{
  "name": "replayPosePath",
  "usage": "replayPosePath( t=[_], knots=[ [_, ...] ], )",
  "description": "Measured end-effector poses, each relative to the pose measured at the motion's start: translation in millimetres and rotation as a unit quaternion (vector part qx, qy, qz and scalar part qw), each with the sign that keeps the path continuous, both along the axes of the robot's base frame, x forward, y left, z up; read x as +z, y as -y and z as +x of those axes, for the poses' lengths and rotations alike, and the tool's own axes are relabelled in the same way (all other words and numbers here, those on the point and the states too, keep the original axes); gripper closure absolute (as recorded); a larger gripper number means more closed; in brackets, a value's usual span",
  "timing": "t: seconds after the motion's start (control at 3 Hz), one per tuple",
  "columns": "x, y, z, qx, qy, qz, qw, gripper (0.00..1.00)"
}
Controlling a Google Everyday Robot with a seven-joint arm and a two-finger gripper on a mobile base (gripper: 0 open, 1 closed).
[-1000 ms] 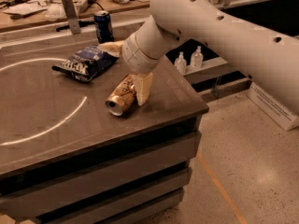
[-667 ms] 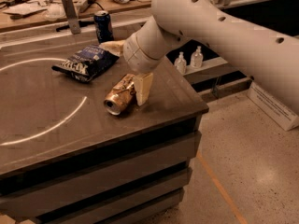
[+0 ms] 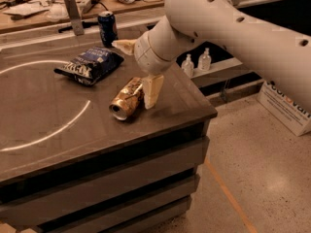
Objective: Knock orange can over
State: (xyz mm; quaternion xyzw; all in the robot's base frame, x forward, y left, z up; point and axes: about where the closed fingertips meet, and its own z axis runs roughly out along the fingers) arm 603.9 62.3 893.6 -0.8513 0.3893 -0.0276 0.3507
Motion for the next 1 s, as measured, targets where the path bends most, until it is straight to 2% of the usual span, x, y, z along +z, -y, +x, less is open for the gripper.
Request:
replayPosePath(
  t=[0.33,0.67,1.0],
  knots=[
    [8.7,31.9,7.2,-0.062,0.001,-0.001,0.9981,0.0],
    [14.6,65.8,18.3,-0.14,-0.009,0.014,0.99,0.0],
    [15.4,78.7,22.8,-0.206,-0.041,0.039,0.977,0.0]
  ],
)
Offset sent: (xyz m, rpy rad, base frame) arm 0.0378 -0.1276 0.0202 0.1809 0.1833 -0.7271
